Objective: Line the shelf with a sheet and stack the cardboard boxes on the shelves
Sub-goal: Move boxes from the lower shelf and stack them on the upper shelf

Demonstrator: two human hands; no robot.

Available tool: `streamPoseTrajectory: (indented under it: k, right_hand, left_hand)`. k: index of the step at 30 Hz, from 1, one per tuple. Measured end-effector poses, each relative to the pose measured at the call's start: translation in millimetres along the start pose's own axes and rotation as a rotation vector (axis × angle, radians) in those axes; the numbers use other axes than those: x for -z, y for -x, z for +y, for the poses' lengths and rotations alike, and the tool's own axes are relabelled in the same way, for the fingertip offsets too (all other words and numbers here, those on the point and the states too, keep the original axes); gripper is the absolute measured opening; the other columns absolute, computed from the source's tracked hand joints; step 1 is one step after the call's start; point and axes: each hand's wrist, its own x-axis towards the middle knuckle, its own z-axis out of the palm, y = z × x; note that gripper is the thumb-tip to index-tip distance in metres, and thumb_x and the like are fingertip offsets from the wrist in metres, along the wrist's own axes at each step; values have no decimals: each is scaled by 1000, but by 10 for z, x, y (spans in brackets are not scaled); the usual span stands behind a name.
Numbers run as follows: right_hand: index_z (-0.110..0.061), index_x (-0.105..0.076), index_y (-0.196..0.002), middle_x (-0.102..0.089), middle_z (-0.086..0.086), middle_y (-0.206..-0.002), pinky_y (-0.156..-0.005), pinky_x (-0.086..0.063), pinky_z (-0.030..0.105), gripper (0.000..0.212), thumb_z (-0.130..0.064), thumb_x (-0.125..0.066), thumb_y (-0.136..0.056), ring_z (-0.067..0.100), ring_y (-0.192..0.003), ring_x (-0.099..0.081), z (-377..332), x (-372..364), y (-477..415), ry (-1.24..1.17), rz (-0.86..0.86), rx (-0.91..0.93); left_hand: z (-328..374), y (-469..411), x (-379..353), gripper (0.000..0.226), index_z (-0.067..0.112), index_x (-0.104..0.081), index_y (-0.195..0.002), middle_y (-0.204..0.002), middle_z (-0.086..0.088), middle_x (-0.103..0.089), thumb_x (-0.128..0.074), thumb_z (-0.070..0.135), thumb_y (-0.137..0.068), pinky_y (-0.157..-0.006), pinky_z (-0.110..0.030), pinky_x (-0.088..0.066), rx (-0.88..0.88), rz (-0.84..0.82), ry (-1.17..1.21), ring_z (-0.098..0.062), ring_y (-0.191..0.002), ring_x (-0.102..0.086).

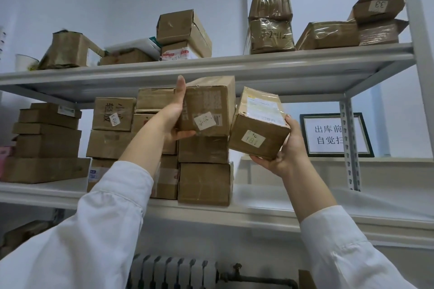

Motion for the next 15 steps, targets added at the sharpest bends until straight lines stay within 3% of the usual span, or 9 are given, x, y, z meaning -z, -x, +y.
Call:
streamPoseTrajectory:
  k: [3, 5, 9, 12, 15]
  right_hand:
    - [-24, -61, -85, -66, 8, -89, -84, -50, 46, 35, -56, -49, -86, 28, -85, -62, 35, -18, -43, 10, 10, 13]
    - [-24, -61, -85, -66, 9, -90, -85, -50, 46, 35, -57, -50, -85, 28, -86, -62, 58, -30, -62, 8, 16, 17]
    - [-23, -61, -87, -65, 11, -95, -90, -50, 49, 37, -58, -50, -85, 30, -92, -62, 80, -50, -88, -6, 31, 24]
    - [-22, -62, -86, -65, 12, -94, -90, -50, 49, 37, -57, -51, -85, 31, -90, -62, 99, -66, -97, -11, 34, 24]
    - [-22, -63, -89, -65, 12, -96, -87, -51, 49, 37, -58, -53, -83, 31, -92, -62, 124, -73, -110, -20, 33, 9]
  left_hand:
    - [0, -69, -6, 86, 23, -57, -117, -108, -6, -68, -33, 88, -67, -83, -39, -54, 9, -25, -41, -24, -103, -63]
    - [7, -109, -23, 83, 22, -55, -119, -108, -5, -67, -42, 85, -66, -90, -42, -50, -6, -6, -32, -24, -104, -61]
    - [41, -180, -36, 77, 23, -50, -121, -107, -2, -62, -49, 80, -69, -87, -38, -47, -96, 96, -42, -23, -104, -56]
    - [96, -217, -10, 63, 20, -48, -111, -95, 2, -60, -51, 73, -76, -76, -32, -47, -179, 191, -48, -16, -89, -56]
    - [156, -313, 19, 69, 15, -55, -109, -100, -2, -64, -52, 74, -74, -77, -30, -50, -247, 272, -118, -19, -90, -59]
